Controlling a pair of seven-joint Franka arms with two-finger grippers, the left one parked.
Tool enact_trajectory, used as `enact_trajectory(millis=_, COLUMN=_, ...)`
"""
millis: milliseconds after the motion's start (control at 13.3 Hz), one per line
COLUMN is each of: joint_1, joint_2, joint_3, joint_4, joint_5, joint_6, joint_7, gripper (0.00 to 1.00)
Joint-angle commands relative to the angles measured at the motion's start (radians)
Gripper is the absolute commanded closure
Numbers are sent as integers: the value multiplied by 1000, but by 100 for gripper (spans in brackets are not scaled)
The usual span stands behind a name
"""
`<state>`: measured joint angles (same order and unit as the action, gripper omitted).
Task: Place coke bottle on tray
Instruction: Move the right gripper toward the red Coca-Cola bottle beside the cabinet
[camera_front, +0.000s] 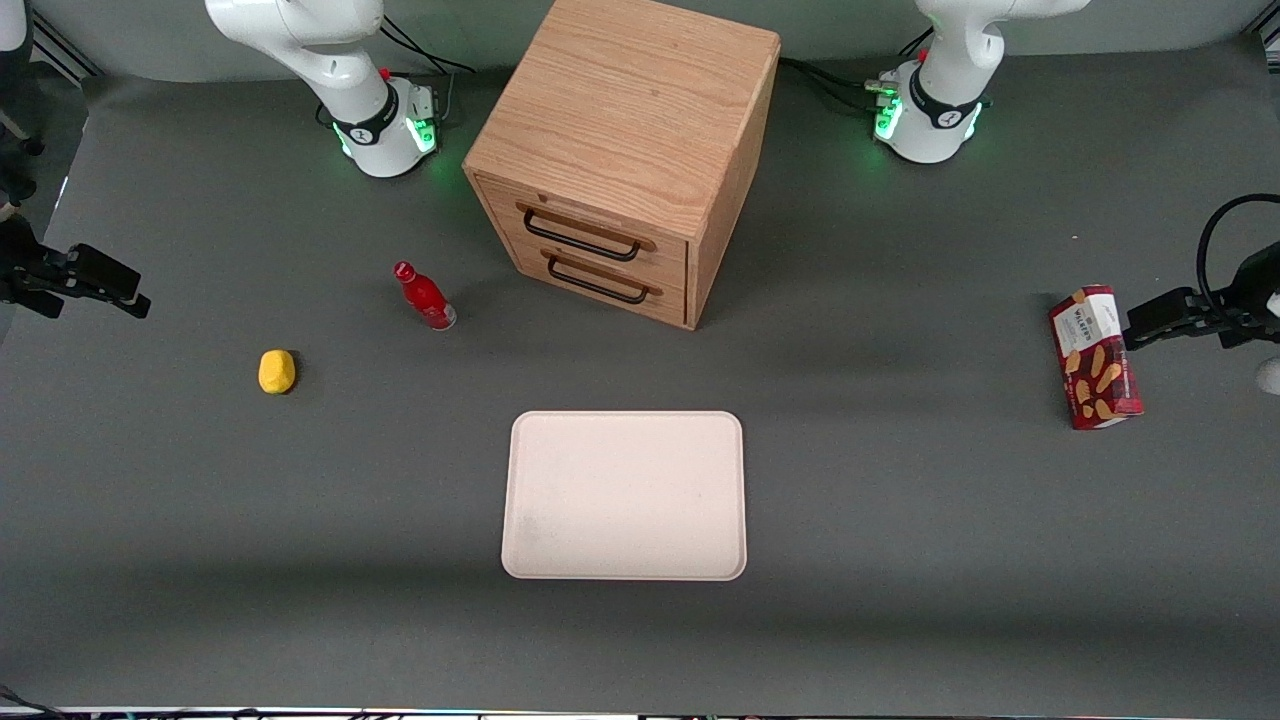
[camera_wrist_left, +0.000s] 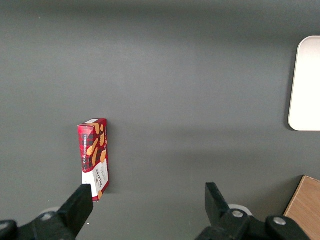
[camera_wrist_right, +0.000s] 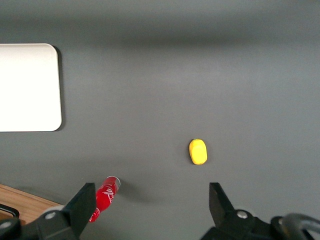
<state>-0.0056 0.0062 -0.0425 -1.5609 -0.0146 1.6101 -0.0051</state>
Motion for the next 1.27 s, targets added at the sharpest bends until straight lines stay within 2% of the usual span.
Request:
enact_trajectory(millis=0, joint_1=4, joint_2=17, joint_3=-7, joint_4=33, joint_5=8, joint_6=-13, joint_7=-16, gripper=0)
enact_trajectory(millis=675, joint_1=12, joint_2=14, joint_3=-2, joint_4=35, joint_5=1, joint_6=-16, joint_7=-3, gripper=0)
enact_trajectory(millis=1200, joint_1=45, joint_2=-52, joint_3=-4, joint_4=-4, joint_5=2, joint_6=-139, joint_7=0, gripper=0)
